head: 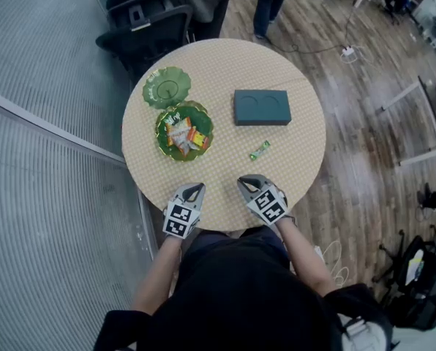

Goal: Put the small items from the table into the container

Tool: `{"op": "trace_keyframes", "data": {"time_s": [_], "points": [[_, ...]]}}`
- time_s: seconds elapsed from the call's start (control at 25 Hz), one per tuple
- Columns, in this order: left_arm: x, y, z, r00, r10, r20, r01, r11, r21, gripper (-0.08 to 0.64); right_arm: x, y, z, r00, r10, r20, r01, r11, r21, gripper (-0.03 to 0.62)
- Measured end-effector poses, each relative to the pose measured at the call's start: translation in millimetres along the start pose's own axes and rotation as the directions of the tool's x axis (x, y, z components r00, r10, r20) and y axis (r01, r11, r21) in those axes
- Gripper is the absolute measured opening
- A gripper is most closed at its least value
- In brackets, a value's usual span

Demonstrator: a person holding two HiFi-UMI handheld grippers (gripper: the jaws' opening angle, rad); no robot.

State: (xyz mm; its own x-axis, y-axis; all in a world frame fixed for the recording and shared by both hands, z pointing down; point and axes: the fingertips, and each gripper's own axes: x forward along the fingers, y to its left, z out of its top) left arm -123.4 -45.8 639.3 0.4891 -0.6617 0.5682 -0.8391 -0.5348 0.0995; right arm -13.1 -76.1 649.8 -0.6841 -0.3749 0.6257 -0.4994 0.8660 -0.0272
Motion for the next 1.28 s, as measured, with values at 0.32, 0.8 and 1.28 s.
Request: {"op": "trace_keyframes", "data": {"time_s": [0.32,0.8,1.28], "points": [[44,-22,19,0.999,-0.021,-0.036,0.021,1.000,0.009,0.002,-15,-39,-23,1.000,0.009,-0.012,-0.009,1.000,0.021,0.029],[130,-55,27,0.987,-0.055,-0.151,0.055,0.998,-0.004,0.002,-30,-95,-82,0.997,0.049,-0.060,-0.044,0.995,0.094,0.029],[228,-72,3,0.933,-0.101,-0.344,0.100,0.995,-0.023,0.002,-2,-114,-147,0.966,0.215,-0.146,-0.193,0.970,0.148,0.029]]}}
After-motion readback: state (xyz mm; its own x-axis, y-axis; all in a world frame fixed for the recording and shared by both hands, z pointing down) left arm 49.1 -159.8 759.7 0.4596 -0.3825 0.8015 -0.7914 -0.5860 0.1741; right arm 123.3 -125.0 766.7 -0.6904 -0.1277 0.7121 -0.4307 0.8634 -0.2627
